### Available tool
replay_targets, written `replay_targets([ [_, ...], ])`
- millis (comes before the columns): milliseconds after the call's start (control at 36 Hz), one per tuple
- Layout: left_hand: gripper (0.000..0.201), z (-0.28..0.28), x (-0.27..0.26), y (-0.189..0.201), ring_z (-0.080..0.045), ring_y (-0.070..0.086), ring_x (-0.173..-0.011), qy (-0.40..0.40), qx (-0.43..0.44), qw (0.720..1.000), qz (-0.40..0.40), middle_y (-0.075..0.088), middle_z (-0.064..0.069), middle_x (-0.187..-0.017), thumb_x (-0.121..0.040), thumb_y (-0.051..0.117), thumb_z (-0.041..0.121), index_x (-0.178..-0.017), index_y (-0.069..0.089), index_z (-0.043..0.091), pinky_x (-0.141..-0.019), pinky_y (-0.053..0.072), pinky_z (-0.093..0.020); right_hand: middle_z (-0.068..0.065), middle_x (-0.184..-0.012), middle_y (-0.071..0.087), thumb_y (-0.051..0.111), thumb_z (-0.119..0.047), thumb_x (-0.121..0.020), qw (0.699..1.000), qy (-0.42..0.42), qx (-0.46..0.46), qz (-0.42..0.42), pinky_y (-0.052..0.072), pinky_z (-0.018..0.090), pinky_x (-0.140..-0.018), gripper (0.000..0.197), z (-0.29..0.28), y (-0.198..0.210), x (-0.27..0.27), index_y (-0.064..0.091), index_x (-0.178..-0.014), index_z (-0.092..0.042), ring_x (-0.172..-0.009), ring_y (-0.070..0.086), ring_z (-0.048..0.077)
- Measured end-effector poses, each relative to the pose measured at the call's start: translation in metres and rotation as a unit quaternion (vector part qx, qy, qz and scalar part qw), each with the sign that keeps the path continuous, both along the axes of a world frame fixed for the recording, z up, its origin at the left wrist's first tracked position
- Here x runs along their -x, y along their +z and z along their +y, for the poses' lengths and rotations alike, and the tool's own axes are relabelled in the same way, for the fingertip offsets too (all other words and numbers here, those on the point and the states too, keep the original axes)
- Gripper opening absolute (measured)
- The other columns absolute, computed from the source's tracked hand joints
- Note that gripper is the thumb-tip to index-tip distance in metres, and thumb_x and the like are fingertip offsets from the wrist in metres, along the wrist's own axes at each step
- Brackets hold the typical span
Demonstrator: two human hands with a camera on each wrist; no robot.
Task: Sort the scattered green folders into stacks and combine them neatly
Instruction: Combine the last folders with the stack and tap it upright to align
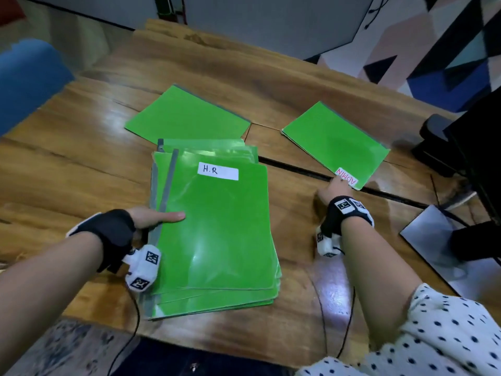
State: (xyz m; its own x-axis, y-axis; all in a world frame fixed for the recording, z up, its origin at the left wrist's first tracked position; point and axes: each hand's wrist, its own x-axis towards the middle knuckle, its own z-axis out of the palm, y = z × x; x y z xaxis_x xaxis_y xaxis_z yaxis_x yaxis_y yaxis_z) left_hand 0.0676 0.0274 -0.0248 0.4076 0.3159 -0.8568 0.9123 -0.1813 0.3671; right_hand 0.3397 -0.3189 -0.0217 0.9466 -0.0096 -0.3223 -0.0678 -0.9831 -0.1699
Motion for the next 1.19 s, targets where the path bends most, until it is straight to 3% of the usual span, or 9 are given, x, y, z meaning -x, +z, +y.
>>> replay_targets([
  [278,0.135,0.018,-0.016,-0.009,-0.038,0.036,-0.136,0.013,0.052,0.998,0.044,0.034,-0.018,-0.151,-0.034,0.092,0.054,-0.146,0.031,0.01,-0.11,0.031,-0.053,0.016,-0.159,-0.005,0.041,-0.049,-0.094,0.997,-0.075,-0.012,-0.008,0.02,0.06,-0.11,0.069,-0.005,-0.01,-0.052,0.011,-0.151,-0.027,-0.144,0.008,0.041],
  [472,0.13,0.026,-0.016,-0.016,-0.039,0.042,-0.132,0.014,0.047,0.997,0.055,0.038,-0.018,-0.149,-0.035,0.092,0.056,-0.145,0.035,0.015,-0.108,0.036,-0.053,0.01,-0.159,-0.011,0.03,-0.067,-0.089,0.996,-0.04,0.005,0.083,0.007,0.064,-0.112,0.075,-0.004,-0.022,-0.056,0.008,-0.152,-0.033,-0.145,-0.01,0.04],
  [694,0.146,0.012,-0.018,0.003,-0.037,0.031,-0.138,0.026,0.063,0.996,0.052,0.024,-0.014,-0.155,-0.027,0.092,0.055,-0.15,0.024,0.013,-0.111,0.03,-0.052,0.015,-0.154,0.021,0.028,-0.064,-0.089,0.999,-0.021,0.008,0.048,0.021,0.058,-0.11,0.072,0.004,-0.018,-0.036,0.026,-0.147,-0.021,-0.14,0.019,0.04],
  [833,0.143,0.011,-0.023,0.012,-0.039,0.04,-0.132,0.008,0.06,0.997,0.049,0.026,-0.018,-0.154,-0.031,0.092,0.055,-0.149,0.023,0.01,-0.108,0.036,-0.051,0.024,-0.142,0.032,0.053,-0.049,-0.087,0.976,-0.212,-0.022,-0.034,0.029,0.047,-0.105,0.069,-0.005,-0.012,-0.056,0.035,-0.136,-0.004,-0.131,0.03,0.036],
  [1000,0.134,0.005,-0.024,0.017,-0.042,0.036,-0.133,0.013,0.054,0.997,0.054,0.025,-0.018,-0.154,-0.043,0.091,0.047,-0.15,0.02,0.009,-0.108,0.035,-0.049,0.023,-0.14,0.036,0.069,-0.046,-0.077,0.959,-0.272,-0.079,0.006,0.036,0.042,-0.102,0.083,-0.005,-0.016,-0.068,0.031,-0.136,-0.001,-0.127,0.038,0.037],
  [1028,0.133,0.005,-0.023,0.017,-0.041,0.036,-0.133,0.013,0.049,0.997,0.054,0.026,-0.018,-0.154,-0.043,0.091,0.047,-0.15,0.02,0.009,-0.108,0.035,-0.05,0.026,-0.142,0.033,0.064,-0.043,-0.082,0.96,-0.264,-0.088,0.019,0.043,0.036,-0.095,0.082,-0.007,-0.02,-0.072,0.025,-0.139,0.002,-0.13,0.036,0.04],
  [1083,0.136,0.004,-0.022,0.02,-0.041,0.04,-0.131,0.016,0.056,0.997,0.056,0.033,-0.019,-0.15,-0.037,0.093,0.046,-0.148,0.024,0.009,-0.108,0.035,-0.052,0.033,-0.146,0.023,0.039,-0.022,-0.1,0.984,-0.16,-0.069,0.035,0.052,0.022,-0.054,0.06,-0.012,-0.028,-0.076,0.011,-0.143,0.009,-0.133,0.028,0.049],
  [1139,0.13,0.004,-0.022,0.022,-0.04,0.04,-0.131,0.022,0.061,0.996,0.056,0.036,-0.021,-0.148,-0.041,0.091,0.043,-0.148,0.026,0.007,-0.108,0.035,-0.052,0.03,-0.137,0.038,0.049,-0.023,-0.093,0.987,-0.126,-0.089,0.039,0.042,0.017,-0.042,0.053,-0.004,-0.011,-0.064,0.029,-0.138,-0.002,-0.125,0.039,0.047],
  [1194,0.13,0.003,-0.023,0.025,-0.041,0.039,-0.131,0.024,0.063,0.996,0.06,0.033,-0.021,-0.149,-0.043,0.09,0.043,-0.148,0.024,0.006,-0.108,0.035,-0.052,0.015,-0.111,0.057,0.07,-0.03,-0.065,0.969,-0.174,-0.157,0.082,0.047,0.02,-0.063,0.056,0.001,0.011,-0.044,0.047,-0.116,-0.033,-0.104,0.056,0.032],
])
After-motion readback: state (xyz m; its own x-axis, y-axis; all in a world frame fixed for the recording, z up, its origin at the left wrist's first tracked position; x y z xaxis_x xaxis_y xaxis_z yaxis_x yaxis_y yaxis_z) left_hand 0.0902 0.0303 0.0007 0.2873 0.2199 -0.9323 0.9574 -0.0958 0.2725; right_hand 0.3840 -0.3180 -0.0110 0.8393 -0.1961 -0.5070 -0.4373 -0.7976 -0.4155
